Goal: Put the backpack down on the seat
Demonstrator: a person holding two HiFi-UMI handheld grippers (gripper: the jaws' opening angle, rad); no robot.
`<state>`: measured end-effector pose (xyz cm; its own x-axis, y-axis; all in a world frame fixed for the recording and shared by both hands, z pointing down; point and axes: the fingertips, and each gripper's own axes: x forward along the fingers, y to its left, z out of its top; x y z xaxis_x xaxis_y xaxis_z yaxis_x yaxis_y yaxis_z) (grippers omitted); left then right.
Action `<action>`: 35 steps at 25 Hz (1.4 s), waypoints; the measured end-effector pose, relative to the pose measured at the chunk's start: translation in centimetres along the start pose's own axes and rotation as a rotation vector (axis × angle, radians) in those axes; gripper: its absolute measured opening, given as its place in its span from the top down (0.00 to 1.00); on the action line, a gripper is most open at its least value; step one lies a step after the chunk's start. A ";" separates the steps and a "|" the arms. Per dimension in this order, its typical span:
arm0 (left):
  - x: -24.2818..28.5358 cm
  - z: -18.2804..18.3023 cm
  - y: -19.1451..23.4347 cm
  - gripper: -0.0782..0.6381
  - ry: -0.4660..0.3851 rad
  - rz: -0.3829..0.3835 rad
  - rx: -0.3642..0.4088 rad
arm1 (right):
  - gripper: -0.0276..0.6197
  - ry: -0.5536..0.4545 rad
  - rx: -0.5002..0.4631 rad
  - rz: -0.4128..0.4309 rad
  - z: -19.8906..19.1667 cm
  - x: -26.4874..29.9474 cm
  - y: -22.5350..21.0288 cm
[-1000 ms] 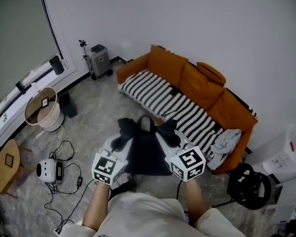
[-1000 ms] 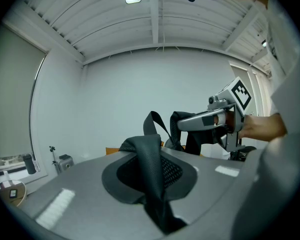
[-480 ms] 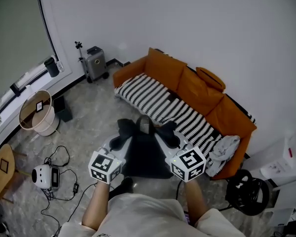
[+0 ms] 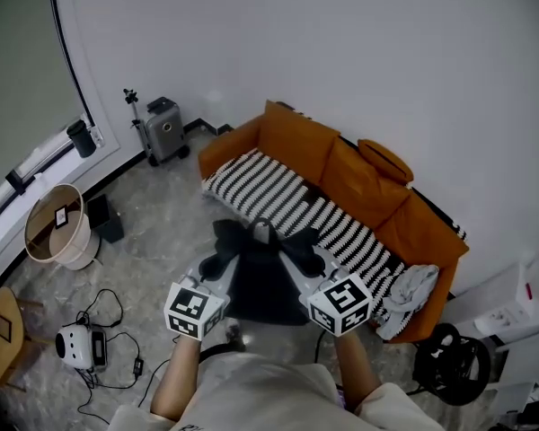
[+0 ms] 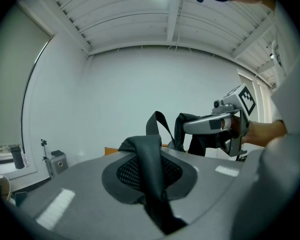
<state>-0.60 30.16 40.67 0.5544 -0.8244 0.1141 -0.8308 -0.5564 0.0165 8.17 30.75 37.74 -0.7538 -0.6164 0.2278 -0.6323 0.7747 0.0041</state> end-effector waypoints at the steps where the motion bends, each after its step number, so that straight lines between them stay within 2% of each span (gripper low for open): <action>1: 0.6 0.1 0.9 0.84 0.004 0.000 0.000 | 0.91 0.003 0.000 -0.001 0.3 0.9 -0.5; 11: 6.6 0.9 8.9 0.84 0.023 -0.025 -0.014 | 0.91 0.014 0.034 -0.023 2.5 9.1 -5.7; 19: 10.3 0.4 14.7 0.84 0.039 -0.041 -0.019 | 0.91 0.033 0.058 -0.047 2.8 15.1 -8.5; 35: 14.7 -0.4 21.8 0.84 0.072 -0.080 0.003 | 0.91 0.041 0.097 -0.082 2.9 22.6 -11.9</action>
<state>-10.57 5.95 43.07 0.6135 -0.7680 0.1835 -0.7840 -0.6203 0.0253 -1.81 7.19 40.00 -0.6920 -0.6694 0.2701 -0.7075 0.7033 -0.0694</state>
